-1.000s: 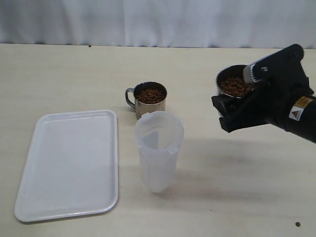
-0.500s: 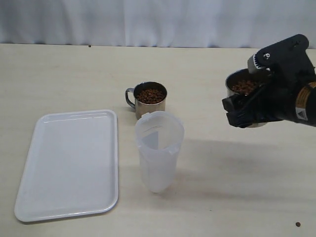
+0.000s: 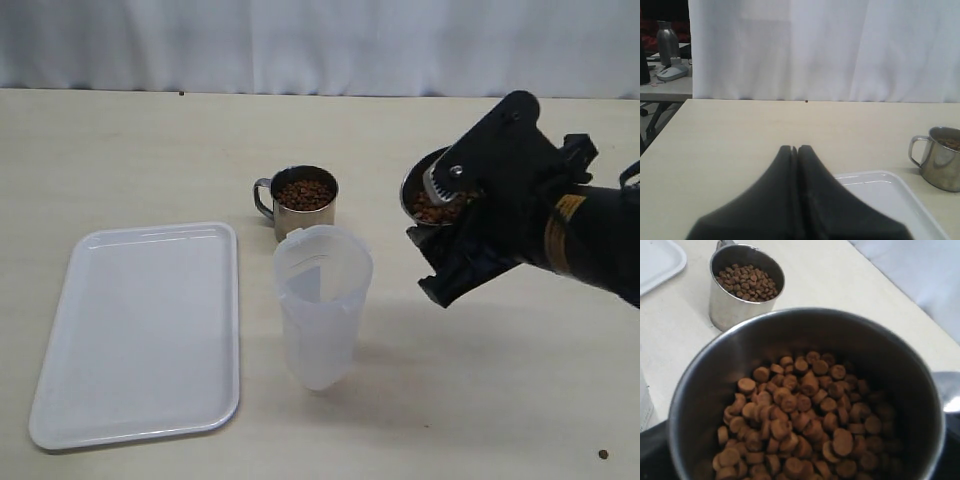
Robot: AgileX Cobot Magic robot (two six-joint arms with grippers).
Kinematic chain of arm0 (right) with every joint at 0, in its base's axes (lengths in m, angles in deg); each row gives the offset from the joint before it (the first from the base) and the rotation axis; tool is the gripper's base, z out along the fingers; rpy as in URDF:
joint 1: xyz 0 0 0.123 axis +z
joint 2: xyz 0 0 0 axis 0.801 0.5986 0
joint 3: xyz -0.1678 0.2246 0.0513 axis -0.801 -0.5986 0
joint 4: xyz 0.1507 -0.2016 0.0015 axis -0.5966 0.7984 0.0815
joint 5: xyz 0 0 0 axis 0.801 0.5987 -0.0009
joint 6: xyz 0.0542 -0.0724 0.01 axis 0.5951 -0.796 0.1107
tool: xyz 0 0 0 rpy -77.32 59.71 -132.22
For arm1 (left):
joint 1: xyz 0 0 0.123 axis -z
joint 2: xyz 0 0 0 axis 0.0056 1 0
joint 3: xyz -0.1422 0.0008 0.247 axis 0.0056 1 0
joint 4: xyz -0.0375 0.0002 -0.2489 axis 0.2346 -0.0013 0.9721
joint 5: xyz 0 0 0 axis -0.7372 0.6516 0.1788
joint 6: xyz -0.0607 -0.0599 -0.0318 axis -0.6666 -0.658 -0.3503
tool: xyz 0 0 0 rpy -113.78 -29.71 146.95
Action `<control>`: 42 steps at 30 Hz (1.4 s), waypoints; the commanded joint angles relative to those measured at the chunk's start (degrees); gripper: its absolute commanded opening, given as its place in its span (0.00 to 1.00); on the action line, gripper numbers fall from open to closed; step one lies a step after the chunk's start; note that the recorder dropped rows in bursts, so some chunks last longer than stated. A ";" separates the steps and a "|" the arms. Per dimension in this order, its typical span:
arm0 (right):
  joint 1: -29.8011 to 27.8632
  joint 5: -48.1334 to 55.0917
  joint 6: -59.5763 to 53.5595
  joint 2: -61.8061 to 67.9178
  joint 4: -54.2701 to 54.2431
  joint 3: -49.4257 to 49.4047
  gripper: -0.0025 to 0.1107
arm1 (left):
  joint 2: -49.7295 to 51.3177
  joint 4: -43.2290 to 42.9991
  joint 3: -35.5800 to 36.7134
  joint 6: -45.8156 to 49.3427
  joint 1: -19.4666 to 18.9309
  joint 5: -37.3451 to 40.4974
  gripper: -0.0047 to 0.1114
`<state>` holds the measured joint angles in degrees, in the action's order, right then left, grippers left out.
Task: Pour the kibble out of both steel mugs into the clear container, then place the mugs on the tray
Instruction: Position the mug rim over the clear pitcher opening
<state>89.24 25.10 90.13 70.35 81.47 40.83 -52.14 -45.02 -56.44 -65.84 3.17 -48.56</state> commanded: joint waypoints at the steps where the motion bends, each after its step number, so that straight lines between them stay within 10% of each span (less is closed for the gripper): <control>1: 8.88 13.00 8.34 -0.80 10.01 1.01 0.06 | -0.13 -0.04 0.15 0.06 0.42 -0.53 0.04; 8: 17.52 20.36 8.78 -0.80 18.42 1.01 0.06 | -0.13 -0.04 0.15 0.06 0.42 -0.53 0.04; 42: 17.51 18.82 -18.93 5.14 18.42 5.55 0.06 | -0.13 -0.04 0.15 0.06 0.42 -0.53 0.04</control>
<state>106.55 43.33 73.25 75.59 98.58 45.92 -52.14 -45.02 -56.44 -65.84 3.17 -48.56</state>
